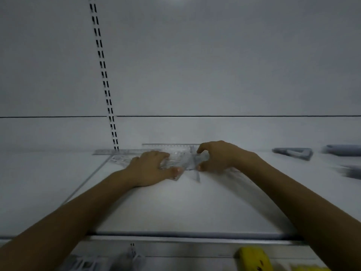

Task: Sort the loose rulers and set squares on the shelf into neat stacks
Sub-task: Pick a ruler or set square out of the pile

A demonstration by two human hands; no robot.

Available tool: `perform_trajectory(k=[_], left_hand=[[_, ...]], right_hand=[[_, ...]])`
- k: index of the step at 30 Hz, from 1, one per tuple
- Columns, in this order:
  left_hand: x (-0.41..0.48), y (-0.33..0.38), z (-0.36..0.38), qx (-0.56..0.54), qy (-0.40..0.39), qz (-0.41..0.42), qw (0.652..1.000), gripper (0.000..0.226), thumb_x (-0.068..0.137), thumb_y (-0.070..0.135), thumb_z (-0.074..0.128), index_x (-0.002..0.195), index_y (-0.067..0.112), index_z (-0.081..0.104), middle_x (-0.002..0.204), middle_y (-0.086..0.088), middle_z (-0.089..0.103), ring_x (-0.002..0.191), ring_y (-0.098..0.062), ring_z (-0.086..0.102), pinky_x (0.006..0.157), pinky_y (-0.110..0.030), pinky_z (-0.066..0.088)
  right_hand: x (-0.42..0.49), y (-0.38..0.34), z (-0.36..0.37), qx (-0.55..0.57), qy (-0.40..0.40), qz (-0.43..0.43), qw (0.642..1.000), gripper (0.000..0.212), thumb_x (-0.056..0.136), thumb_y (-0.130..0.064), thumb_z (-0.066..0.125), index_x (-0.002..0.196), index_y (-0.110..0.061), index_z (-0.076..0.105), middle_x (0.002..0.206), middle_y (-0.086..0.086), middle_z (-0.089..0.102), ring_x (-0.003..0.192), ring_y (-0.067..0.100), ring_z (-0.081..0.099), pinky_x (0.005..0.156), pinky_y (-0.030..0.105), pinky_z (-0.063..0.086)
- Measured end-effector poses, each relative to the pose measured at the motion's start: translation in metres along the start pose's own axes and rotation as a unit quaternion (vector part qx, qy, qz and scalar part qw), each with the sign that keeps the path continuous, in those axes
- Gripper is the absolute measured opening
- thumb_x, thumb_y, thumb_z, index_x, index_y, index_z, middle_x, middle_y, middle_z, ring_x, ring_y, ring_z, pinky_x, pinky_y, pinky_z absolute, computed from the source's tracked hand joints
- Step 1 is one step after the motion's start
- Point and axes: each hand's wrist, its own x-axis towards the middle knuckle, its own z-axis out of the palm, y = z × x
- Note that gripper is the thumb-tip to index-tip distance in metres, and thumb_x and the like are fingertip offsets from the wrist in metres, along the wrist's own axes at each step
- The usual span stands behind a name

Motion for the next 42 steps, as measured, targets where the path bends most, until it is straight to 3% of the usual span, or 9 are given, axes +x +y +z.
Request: perform_trajectory(k=[5,9,12,16,25,30,34,38,42], left_hand=[[0.01,0.002,0.004,-0.062,0.088,0.074,0.991,0.041,0.089,0.053,0.051,0.122,0.03,0.057,0.128,0.001,0.053,0.122,-0.022,0.043,0.099,-0.045,0.039],[0.011,0.001,0.004,-0.107,0.116,0.12,0.98,0.015,0.09,0.035,0.057,0.1,0.028,0.065,0.106,0.003,0.059,0.106,-0.019,0.05,0.093,-0.044,0.042],[0.013,0.001,0.007,-0.129,0.13,0.129,0.974,0.017,0.089,0.035,0.059,0.103,0.026,0.062,0.107,0.004,0.058,0.106,-0.018,0.05,0.093,-0.044,0.043],[0.01,0.009,0.008,-0.173,0.143,0.176,0.959,0.049,0.08,0.046,0.059,0.124,0.024,0.051,0.118,0.003,0.057,0.107,-0.015,0.052,0.091,-0.04,0.045],[0.01,0.013,-0.002,-0.233,0.283,0.175,0.914,0.025,0.093,0.03,0.047,0.103,0.021,0.068,0.1,0.003,0.071,0.091,-0.015,0.065,0.083,-0.041,0.053],[0.01,0.013,-0.006,-0.299,0.301,0.162,0.891,0.029,0.098,0.03,0.038,0.114,0.023,0.06,0.105,0.002,0.065,0.088,-0.018,0.063,0.077,-0.042,0.055],[0.01,0.011,-0.005,-0.282,0.286,0.17,0.9,0.027,0.096,0.012,0.048,0.118,0.024,0.059,0.102,0.0,0.069,0.083,-0.018,0.067,0.076,-0.041,0.057],[0.006,0.014,-0.009,-0.25,0.278,0.188,0.908,0.023,0.098,0.021,0.043,0.112,0.026,0.061,0.088,0.007,0.073,0.059,-0.003,0.065,0.06,-0.027,0.055],[0.0,0.023,-0.011,-0.368,0.199,0.115,0.901,0.022,0.1,0.024,0.04,0.114,0.028,0.057,0.089,0.005,0.071,0.054,-0.014,0.068,0.059,-0.038,0.058]], right_hand=[[-0.005,0.009,0.003,-0.008,0.046,-0.012,0.999,0.048,0.083,-0.051,0.06,0.126,-0.029,0.056,0.12,0.002,0.056,0.105,0.02,0.054,0.089,0.033,0.044],[-0.004,0.016,0.011,0.012,0.11,-0.051,0.993,0.034,0.081,-0.046,0.062,0.11,-0.028,0.066,0.103,0.0,0.054,0.095,0.017,0.052,0.081,0.031,0.045],[-0.004,0.019,0.015,0.004,0.156,-0.086,0.984,0.023,0.086,-0.039,0.06,0.105,-0.027,0.068,0.102,0.0,0.057,0.093,0.017,0.053,0.079,0.032,0.044],[-0.006,0.023,0.017,0.052,0.257,-0.144,0.954,0.017,0.091,-0.026,0.059,0.104,-0.025,0.071,0.096,0.001,0.063,0.086,0.019,0.059,0.074,0.037,0.05],[-0.01,0.018,0.015,0.059,0.366,-0.181,0.911,0.02,0.088,-0.007,0.062,0.098,-0.02,0.073,0.087,0.0,0.069,0.081,0.02,0.06,0.071,0.04,0.05],[-0.015,0.016,0.015,0.051,0.312,-0.157,0.935,0.031,0.086,-0.008,0.066,0.111,-0.027,0.068,0.087,-0.011,0.069,0.082,0.011,0.055,0.076,0.014,0.036],[-0.022,0.012,0.005,0.095,0.292,-0.186,0.933,0.023,0.085,-0.01,0.067,0.101,-0.027,0.071,0.087,-0.016,0.068,0.085,0.009,0.057,0.077,0.018,0.042],[-0.031,0.006,-0.007,0.272,0.217,-0.165,0.923,0.026,0.091,-0.005,0.057,0.102,-0.026,0.067,0.08,-0.01,0.066,0.077,0.005,0.062,0.074,0.014,0.049],[-0.03,0.002,-0.004,0.279,0.203,-0.13,0.929,0.023,0.094,-0.005,0.051,0.09,-0.023,0.065,0.072,-0.01,0.062,0.064,0.001,0.057,0.062,0.013,0.047]])
